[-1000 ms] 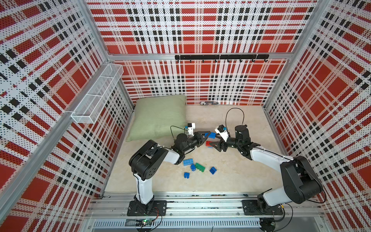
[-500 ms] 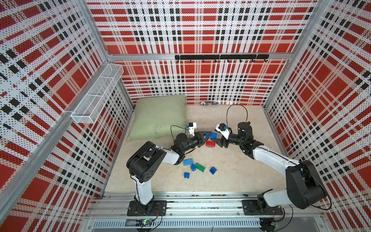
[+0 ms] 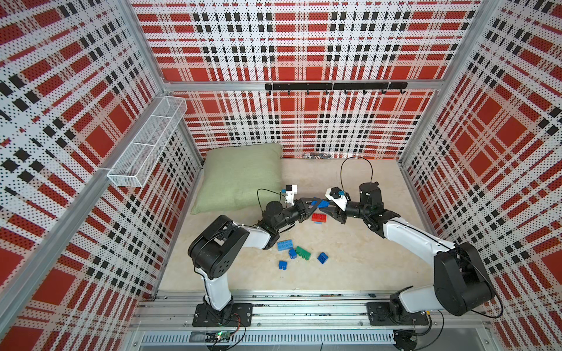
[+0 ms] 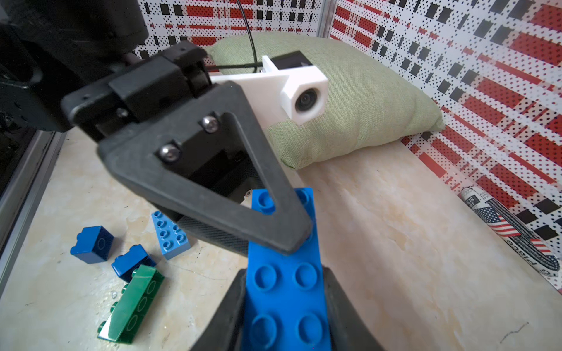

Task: Assemble a heart with lego
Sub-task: Adjust the lego brick.

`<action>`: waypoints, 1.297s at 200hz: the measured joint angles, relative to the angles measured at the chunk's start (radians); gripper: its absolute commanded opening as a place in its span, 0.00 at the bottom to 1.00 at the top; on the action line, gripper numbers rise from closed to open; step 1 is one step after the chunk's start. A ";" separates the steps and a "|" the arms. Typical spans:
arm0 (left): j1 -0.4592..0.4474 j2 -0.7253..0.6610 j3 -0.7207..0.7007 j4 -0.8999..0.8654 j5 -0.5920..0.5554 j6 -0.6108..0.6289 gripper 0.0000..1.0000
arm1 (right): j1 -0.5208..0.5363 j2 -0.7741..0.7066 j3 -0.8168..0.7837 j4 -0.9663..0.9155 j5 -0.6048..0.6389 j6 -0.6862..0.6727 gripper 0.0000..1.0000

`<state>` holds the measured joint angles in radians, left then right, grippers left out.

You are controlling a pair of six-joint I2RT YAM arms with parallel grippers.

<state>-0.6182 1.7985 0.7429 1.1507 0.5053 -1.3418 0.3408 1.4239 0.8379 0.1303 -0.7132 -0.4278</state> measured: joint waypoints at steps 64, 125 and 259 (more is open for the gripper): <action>0.046 -0.051 -0.003 -0.086 0.045 0.084 0.50 | -0.029 -0.006 0.001 -0.022 -0.040 -0.005 0.32; 0.042 -0.038 0.031 -0.158 0.093 0.143 0.45 | -0.030 -0.008 0.002 -0.051 -0.066 -0.024 0.33; 0.044 -0.033 0.090 -0.265 0.104 0.211 0.10 | -0.032 0.013 0.024 -0.080 -0.067 -0.045 0.60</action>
<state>-0.5739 1.7657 0.8333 0.8856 0.6090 -1.1305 0.3092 1.4372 0.8616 0.0502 -0.7803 -0.4728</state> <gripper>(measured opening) 0.288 0.527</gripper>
